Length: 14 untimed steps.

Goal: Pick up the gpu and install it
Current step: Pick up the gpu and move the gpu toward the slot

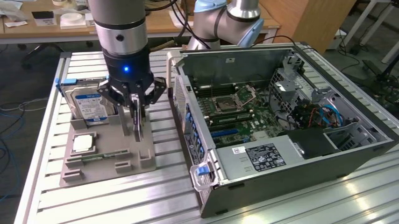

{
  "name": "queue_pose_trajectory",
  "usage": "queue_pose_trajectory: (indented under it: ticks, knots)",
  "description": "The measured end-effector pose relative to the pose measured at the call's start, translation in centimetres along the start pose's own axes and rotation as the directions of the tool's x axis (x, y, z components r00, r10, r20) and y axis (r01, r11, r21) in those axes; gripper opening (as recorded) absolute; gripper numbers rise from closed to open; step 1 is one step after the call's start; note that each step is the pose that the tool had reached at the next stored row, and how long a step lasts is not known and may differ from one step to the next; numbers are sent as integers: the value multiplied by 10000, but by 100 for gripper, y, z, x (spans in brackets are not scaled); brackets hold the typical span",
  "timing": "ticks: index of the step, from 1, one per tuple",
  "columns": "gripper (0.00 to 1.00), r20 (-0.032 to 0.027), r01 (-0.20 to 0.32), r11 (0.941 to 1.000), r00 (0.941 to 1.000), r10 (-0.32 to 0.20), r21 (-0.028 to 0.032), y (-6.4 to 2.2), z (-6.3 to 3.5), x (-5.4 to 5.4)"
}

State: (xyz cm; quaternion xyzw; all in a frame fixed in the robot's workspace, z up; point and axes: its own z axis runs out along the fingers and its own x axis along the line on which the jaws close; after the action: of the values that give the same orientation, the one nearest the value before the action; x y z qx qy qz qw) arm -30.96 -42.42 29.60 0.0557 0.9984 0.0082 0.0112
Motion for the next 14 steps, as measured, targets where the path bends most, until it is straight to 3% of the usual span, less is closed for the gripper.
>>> queue_pose_trajectory:
  ticks: [14]
  knots:
    - [28,-1,0,10000,10000,0,0,2,-123,-2]
